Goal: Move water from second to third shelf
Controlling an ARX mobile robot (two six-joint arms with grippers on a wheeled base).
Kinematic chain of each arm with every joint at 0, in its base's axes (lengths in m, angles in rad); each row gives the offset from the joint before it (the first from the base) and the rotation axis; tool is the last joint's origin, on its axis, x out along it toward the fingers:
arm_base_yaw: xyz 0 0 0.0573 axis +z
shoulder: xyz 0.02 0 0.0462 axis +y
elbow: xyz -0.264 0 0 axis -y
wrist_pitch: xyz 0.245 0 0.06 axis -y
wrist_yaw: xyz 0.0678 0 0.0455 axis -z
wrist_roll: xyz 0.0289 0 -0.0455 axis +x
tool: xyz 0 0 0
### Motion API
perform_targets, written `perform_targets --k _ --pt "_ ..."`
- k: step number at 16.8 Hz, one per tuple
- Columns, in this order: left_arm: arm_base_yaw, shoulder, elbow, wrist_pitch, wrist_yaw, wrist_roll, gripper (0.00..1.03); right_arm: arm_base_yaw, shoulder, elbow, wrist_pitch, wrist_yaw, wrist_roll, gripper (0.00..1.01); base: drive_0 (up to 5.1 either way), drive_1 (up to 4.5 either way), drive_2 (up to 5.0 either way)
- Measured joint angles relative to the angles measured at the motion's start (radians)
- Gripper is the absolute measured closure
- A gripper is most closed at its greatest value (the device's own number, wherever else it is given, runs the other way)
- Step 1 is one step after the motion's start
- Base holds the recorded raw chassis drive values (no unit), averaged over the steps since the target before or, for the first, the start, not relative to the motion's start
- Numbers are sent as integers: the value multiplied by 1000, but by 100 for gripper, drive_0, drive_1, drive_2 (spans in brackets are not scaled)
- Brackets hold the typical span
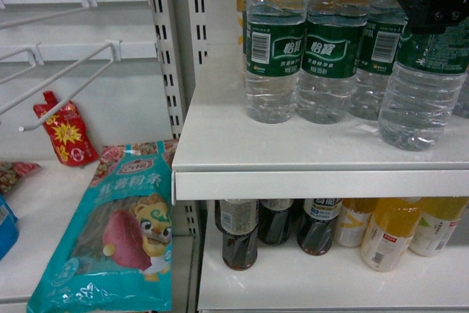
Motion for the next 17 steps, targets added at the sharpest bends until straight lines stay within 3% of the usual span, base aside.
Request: perform_targets --k 2,6,17 --pt "0 0 0 0 0 0 5 0 0 0 -2 -1 0 1 0 0 0" --pt "0 0 0 0 0 0 5 -1 -9 -8 -26 -11 3 3 0 0 0" --pt "0 0 0 0 0 0 5 0 -301 -135 -226 -5 8 3 0 0 0"
